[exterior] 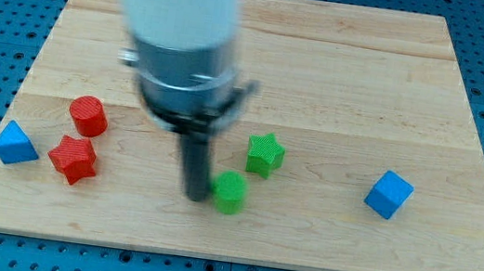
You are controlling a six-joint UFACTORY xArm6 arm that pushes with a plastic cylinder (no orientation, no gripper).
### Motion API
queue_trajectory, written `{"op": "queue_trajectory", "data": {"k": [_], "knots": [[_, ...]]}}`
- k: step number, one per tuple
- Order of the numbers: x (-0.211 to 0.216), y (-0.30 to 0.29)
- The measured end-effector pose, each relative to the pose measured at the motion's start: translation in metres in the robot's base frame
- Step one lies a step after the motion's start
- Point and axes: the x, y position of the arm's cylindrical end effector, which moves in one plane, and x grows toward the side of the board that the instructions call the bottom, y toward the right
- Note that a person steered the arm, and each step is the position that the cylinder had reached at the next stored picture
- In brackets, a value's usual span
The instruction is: Move your hand away from the green circle
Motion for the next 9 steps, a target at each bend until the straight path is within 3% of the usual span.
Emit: {"op": "queue_trajectory", "data": {"k": [1, 2, 3, 4, 6, 7, 9], "knots": [[0.001, 0.059], [0.024, 0.038], [0.047, 0.103], [0.039, 0.156], [0.065, 0.146], [0.064, 0.119], [0.064, 0.118]]}}
